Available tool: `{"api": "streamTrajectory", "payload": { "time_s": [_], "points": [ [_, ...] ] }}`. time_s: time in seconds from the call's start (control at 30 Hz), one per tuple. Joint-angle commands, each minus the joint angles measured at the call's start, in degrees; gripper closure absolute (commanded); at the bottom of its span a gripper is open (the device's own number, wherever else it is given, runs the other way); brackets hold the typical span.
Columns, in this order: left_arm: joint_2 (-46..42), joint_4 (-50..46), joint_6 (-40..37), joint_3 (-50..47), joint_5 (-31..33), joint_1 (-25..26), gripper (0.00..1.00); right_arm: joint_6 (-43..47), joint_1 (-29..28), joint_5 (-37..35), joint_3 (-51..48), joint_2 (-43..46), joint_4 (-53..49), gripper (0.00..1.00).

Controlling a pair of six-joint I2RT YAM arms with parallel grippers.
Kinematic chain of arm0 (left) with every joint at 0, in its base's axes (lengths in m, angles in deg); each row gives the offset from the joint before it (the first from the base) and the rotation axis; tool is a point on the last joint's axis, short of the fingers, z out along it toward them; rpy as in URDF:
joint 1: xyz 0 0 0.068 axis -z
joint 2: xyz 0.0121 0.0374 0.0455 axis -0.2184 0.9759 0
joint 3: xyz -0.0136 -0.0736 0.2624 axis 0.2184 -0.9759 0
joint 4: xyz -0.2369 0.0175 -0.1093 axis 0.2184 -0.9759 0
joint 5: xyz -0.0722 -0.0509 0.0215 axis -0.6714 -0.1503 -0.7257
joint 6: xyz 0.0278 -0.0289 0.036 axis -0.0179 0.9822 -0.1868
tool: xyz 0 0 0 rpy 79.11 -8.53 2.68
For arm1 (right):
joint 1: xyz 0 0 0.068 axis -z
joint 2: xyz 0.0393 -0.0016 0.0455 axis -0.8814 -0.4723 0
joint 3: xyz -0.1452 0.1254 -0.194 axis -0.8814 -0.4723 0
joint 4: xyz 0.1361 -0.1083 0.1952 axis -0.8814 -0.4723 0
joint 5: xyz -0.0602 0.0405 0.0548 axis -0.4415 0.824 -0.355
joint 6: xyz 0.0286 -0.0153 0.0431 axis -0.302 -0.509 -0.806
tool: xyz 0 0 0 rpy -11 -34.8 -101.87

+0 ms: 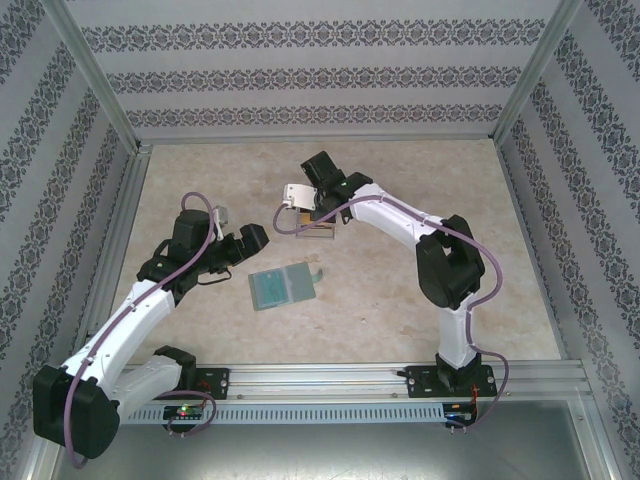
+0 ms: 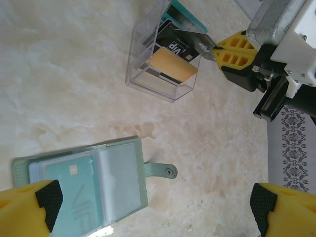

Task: Take the credit cards out of the card holder

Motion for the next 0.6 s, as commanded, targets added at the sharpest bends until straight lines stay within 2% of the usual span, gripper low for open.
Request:
{"api": "streamTrajectory", "payload": {
  "time_s": [0.0, 0.43, 0.57],
  "points": [
    [-1.1, -1.2, -0.9, 0.7, -0.2, -1.0, 0.01, 1.3, -0.5, 0.0, 1.4, -2.0, -0.2, 1.0],
    [-1.3, -1.2, -0.7, -0.1, -1.5, -2.5, 0.01, -0.5, -0.1, -0.8, 1.6, -5.1, 1.5, 1.0],
    [-1.7, -1.2, -0.6, -0.4, -1.7, -2.7, 0.01, -1.9, 0.2, -2.2, 2.3, -5.7, 2.5, 0.89]
  ]
}}
